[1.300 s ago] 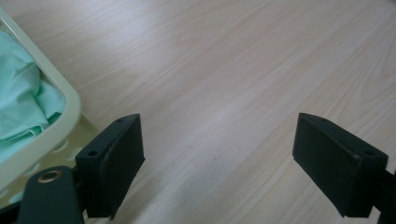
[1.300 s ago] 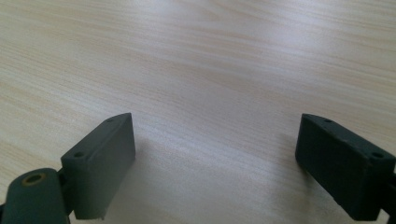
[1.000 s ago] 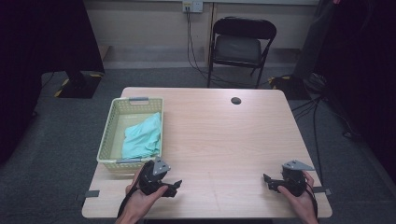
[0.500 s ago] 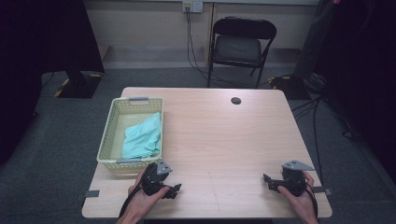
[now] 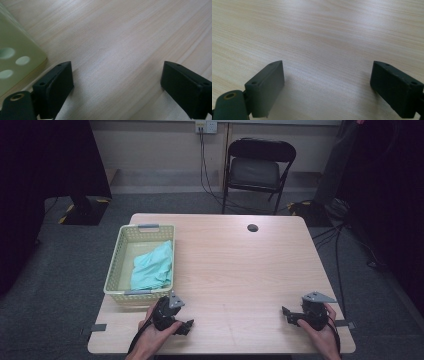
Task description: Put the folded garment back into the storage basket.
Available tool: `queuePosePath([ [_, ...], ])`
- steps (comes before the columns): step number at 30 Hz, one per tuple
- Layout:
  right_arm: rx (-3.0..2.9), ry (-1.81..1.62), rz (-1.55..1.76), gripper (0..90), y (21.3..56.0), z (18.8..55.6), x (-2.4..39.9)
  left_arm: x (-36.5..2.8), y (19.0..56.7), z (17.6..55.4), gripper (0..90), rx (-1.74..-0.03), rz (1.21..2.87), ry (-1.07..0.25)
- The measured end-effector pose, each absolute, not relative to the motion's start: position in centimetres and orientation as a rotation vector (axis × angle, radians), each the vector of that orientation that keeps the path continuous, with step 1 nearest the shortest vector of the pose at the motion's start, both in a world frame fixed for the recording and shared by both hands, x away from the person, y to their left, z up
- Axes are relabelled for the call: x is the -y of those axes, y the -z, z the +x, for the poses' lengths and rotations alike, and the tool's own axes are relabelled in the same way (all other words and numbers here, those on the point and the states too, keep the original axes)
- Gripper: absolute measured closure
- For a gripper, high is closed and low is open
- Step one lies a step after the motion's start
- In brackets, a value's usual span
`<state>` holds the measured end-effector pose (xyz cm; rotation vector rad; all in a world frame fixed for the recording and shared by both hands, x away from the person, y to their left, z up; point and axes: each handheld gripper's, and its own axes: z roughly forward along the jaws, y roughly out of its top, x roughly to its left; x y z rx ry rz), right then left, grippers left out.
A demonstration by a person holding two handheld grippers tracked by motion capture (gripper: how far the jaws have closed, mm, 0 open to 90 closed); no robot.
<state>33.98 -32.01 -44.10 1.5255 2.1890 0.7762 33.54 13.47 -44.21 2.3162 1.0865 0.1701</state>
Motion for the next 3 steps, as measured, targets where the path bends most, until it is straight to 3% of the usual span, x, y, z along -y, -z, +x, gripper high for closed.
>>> queuePosePath([
  [3, -2.189, -0.776, 1.526, 11.3, 44.10, 33.98, 32.01, -13.46, 44.40, 33.54, 6.7, -1.088, 2.304, -0.180],
])
